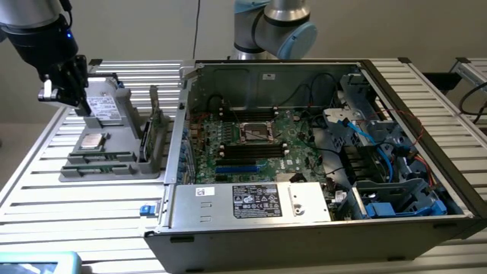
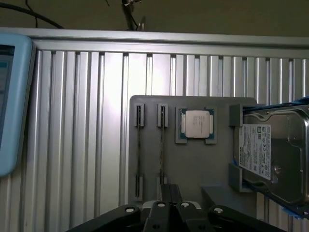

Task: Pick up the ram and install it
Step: 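Pick up the ram and move it above insertion slot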

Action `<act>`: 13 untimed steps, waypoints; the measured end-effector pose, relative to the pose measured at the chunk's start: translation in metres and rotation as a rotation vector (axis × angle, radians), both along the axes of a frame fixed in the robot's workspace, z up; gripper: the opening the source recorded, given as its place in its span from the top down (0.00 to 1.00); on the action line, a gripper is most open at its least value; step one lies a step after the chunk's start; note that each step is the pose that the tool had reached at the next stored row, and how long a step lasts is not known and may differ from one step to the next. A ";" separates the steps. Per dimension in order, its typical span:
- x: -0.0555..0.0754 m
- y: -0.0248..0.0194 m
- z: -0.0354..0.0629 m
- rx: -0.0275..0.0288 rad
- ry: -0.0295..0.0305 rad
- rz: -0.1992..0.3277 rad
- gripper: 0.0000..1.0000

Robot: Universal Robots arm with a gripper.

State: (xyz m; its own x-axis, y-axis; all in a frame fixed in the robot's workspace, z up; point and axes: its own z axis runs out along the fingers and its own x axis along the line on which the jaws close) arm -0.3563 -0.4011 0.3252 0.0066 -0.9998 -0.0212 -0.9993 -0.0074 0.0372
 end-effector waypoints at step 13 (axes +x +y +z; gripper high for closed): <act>-0.002 -0.0085 -0.0089 -0.0017 -0.0020 0.002 0.69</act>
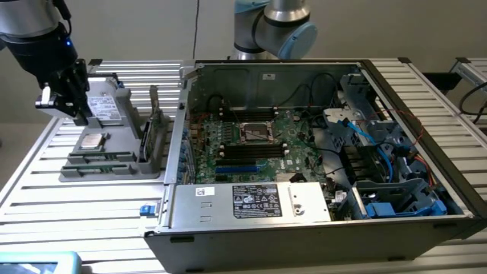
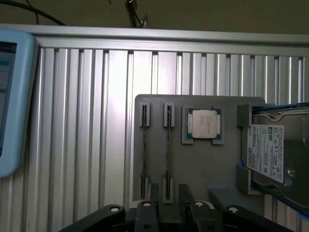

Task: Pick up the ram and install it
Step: 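Pick up the ram and move it above insertion slot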

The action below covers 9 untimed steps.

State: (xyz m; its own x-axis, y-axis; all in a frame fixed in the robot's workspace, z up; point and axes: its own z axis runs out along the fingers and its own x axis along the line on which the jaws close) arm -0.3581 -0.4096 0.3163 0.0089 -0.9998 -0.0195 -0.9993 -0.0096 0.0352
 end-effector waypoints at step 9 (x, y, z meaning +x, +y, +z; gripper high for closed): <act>-0.002 -0.0065 -0.0128 -0.0027 -0.0002 0.000 0.69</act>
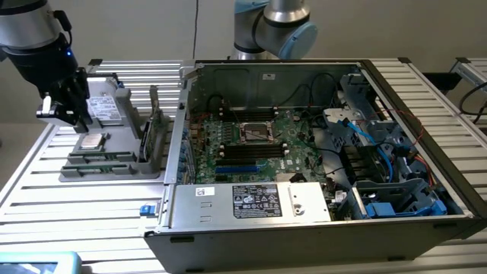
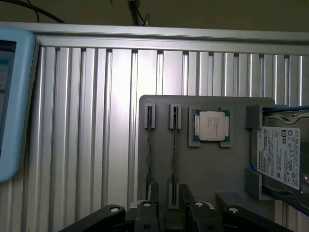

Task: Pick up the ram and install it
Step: 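Pick up the ram and move it above insertion slot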

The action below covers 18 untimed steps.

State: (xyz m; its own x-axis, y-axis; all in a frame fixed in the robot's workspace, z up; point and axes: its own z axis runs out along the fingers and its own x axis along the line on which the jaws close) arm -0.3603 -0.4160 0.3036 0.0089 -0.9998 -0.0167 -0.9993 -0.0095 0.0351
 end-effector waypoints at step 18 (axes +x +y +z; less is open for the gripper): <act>-0.002 -0.0004 -0.0309 -0.0113 0.0000 0.000 0.61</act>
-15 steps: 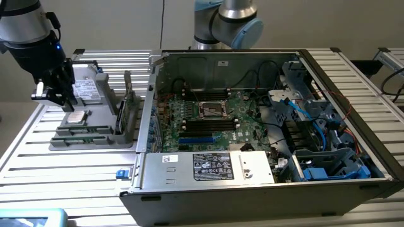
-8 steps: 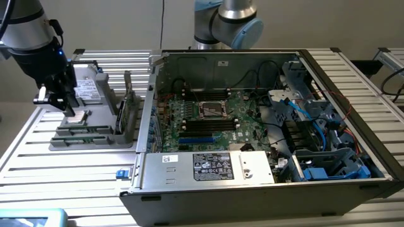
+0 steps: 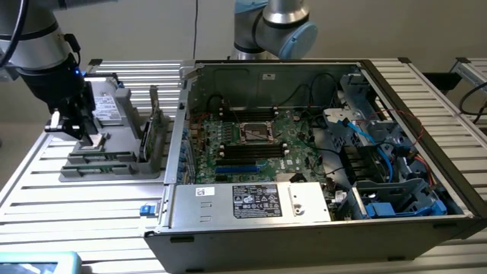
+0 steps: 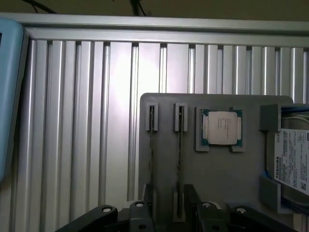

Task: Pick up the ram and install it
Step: 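Pick up the ram and move it above insertion slot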

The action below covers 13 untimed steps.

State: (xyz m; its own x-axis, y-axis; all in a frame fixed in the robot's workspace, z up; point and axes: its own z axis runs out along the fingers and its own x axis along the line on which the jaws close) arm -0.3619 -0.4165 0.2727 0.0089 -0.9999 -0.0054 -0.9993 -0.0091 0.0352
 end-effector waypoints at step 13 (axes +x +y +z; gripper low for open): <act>0.000 -0.0051 -0.0125 -0.0200 -0.0085 0.000 0.61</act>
